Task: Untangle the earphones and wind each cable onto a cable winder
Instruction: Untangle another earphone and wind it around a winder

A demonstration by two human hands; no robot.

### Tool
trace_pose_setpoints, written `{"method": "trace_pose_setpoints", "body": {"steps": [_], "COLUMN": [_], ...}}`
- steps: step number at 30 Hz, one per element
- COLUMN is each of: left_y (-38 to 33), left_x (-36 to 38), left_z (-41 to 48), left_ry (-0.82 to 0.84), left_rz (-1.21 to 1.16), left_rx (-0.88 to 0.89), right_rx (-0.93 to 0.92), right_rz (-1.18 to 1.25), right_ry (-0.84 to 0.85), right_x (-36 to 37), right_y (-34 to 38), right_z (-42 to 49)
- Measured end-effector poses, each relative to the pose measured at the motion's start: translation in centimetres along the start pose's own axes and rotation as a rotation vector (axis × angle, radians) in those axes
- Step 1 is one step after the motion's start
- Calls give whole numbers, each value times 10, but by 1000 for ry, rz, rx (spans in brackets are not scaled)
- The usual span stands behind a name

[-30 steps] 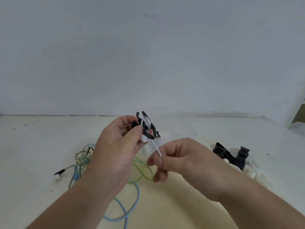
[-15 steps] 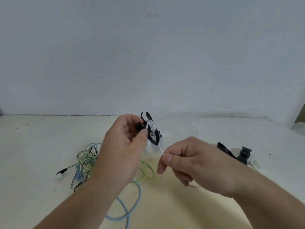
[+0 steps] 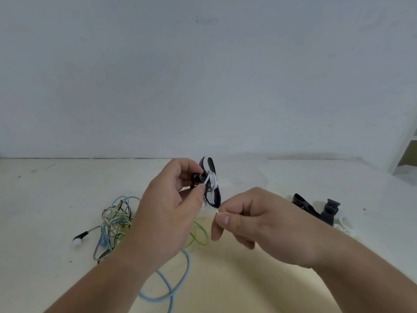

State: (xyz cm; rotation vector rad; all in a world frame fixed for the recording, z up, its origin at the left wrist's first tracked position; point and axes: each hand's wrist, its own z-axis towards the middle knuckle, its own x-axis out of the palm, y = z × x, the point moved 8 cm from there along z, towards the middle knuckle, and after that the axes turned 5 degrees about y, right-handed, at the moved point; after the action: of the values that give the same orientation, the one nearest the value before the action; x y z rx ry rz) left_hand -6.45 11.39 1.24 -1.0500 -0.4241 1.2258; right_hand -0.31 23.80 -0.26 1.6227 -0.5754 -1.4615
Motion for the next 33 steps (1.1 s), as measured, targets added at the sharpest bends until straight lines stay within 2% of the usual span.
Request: {"method": "trace_pose_setpoints", "body": {"steps": [7, 14, 22, 28, 33], "left_y": [6, 7, 3, 2, 1], "left_x": [-2, 15, 29, 33, 32], "left_z": [3, -3, -9, -9, -8], "left_ry": [79, 224, 403, 452, 422], "left_rz": [-14, 134, -100, -85, -151], "left_rx": [-42, -39, -95, -77, -76], "right_rx": [84, -42, 9, 11, 77], "right_rz": [148, 220, 28, 7, 15], "right_ry": [-356, -351, -590, -568, -569], "right_x": [-41, -37, -60, -56, -57], "right_y": [-10, -1, -1, -2, -11], "right_z": [-10, -8, -19, -16, -15]}}
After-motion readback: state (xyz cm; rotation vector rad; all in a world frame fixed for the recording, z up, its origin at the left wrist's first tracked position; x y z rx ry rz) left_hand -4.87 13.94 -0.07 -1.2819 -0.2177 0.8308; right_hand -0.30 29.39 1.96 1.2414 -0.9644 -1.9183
